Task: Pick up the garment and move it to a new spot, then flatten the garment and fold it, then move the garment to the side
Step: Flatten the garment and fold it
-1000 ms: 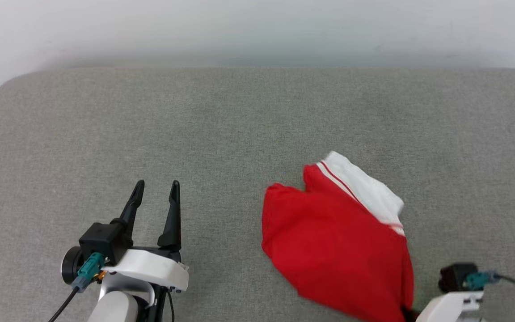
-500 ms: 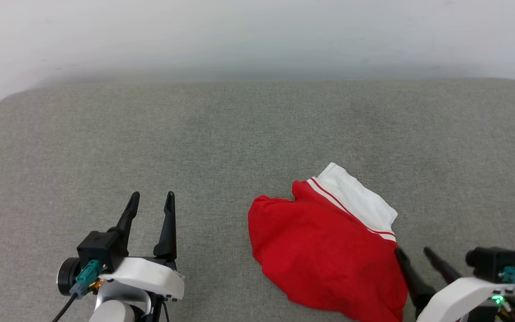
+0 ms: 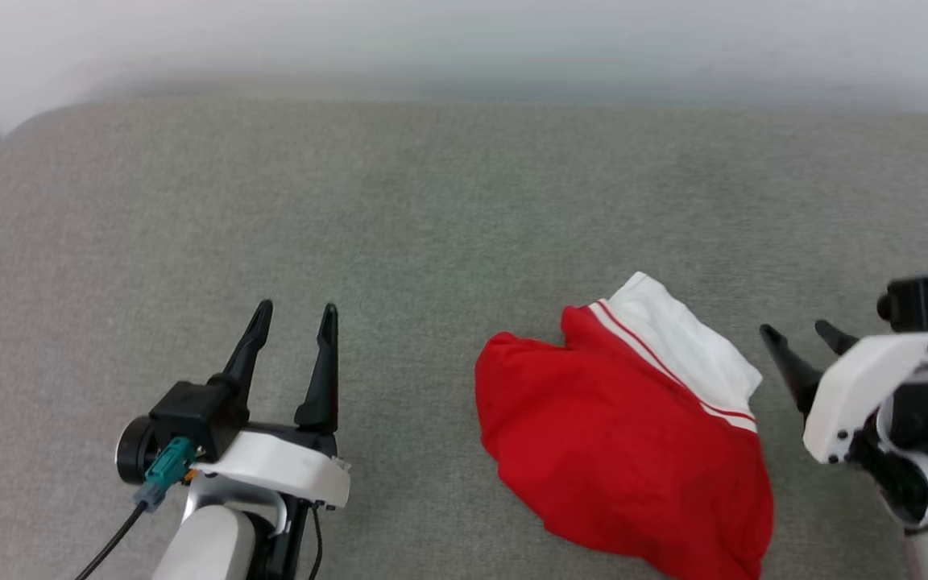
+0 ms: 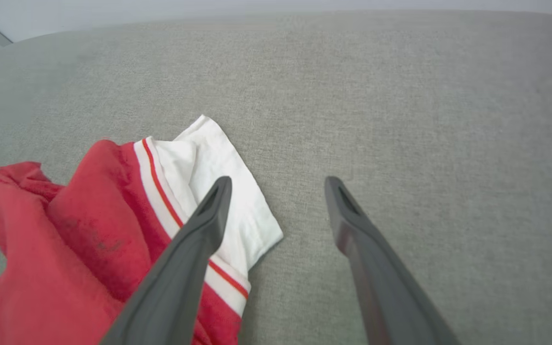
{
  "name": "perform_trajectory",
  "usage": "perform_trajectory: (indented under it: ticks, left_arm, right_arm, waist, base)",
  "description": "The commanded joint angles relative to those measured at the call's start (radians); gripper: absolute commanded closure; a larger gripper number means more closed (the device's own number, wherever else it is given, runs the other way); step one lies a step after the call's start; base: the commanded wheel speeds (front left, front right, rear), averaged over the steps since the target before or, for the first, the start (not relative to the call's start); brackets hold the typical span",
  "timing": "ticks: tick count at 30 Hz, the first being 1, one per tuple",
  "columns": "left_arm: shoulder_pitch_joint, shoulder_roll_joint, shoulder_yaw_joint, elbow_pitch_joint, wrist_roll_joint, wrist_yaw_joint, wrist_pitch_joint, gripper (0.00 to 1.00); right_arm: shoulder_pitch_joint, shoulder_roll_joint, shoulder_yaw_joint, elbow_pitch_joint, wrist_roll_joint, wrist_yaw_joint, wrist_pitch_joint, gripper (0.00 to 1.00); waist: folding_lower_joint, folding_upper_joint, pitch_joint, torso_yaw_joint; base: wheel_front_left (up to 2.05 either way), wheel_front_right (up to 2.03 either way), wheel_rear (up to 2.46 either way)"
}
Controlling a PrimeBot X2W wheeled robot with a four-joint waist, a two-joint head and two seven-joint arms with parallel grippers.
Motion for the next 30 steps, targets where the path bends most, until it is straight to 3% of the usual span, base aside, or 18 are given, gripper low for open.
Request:
perform_trajectory:
  ticks: [1, 7, 16, 17, 18, 19, 20, 26, 30]
  left_arm:
    - [-0.016, -0.002, -0.004, -0.003, 0.006, -0.002, -0.004, 0.00]
    - [-0.068, -0.016, -0.014, -0.008, 0.016, -0.017, -0.014, 0.00]
    - [-0.087, -0.037, -0.005, 0.007, 0.017, -0.025, -0.020, 0.00]
    - [-0.084, -0.039, -0.003, 0.008, 0.017, -0.025, -0.020, 0.00]
    - [-0.082, -0.040, -0.001, 0.011, 0.017, -0.025, -0.020, 0.00]
    - [-0.079, -0.042, 0.001, 0.013, 0.018, -0.025, -0.021, 0.00]
    - [-0.076, -0.042, 0.005, 0.014, 0.018, -0.025, -0.021, 0.00]
    - [-0.047, -0.036, 0.032, 0.008, 0.024, -0.018, -0.020, 0.00]
    - [-0.028, -0.029, 0.046, 0.005, 0.027, -0.016, -0.020, 0.00]
  right_arm:
    - [-0.034, -0.012, 0.014, 0.019, 0.007, 0.000, 0.036, 0.00]
    - [-0.187, -0.067, 0.112, 0.125, 0.054, 0.000, 0.245, 0.00]
    - [-0.252, -0.095, 0.264, 0.296, 0.121, 0.000, 0.390, 0.00]
    - [-0.247, -0.095, 0.271, 0.315, 0.131, 0.000, 0.403, 0.18]
    - [-0.246, -0.095, 0.277, 0.324, 0.140, 0.000, 0.410, 0.61]
    - [-0.248, -0.098, 0.284, 0.325, 0.146, 0.000, 0.407, 0.85]
    - [-0.255, -0.101, 0.289, 0.321, 0.151, 0.000, 0.394, 1.00]
    - [-0.323, -0.132, 0.239, 0.254, 0.131, 0.000, 0.263, 1.00]
    - [-0.292, -0.133, 0.135, 0.204, 0.084, 0.000, 0.193, 1.00]
  waist:
    - [0.0001, -0.0001, 0.037, 0.035]
    - [0.0001, -0.0001, 0.100, 0.087]
    - [0.0001, -0.0001, 0.128, 0.118]
    - [0.0001, -0.0001, 0.127, 0.117]
    - [0.0001, -0.0001, 0.125, 0.117]
    - [0.0001, -0.0001, 0.123, 0.117]
    - [0.0001, -0.0001, 0.119, 0.114]
    - [0.0001, -0.0001, 0.091, 0.074]
    - [0.0001, -0.0001, 0.068, 0.039]
  base:
    - [0.00, 0.00, 0.00]
    - [0.00, 0.00, 0.00]
    - [0.00, 0.00, 0.00]
    - [0.00, 0.00, 0.00]
    - [0.00, 0.00, 0.00]
    - [0.00, 0.00, 0.00]
    - [0.00, 0.00, 0.00]
    - [0.00, 0.00, 0.00]
    - [0.00, 0.00, 0.00]
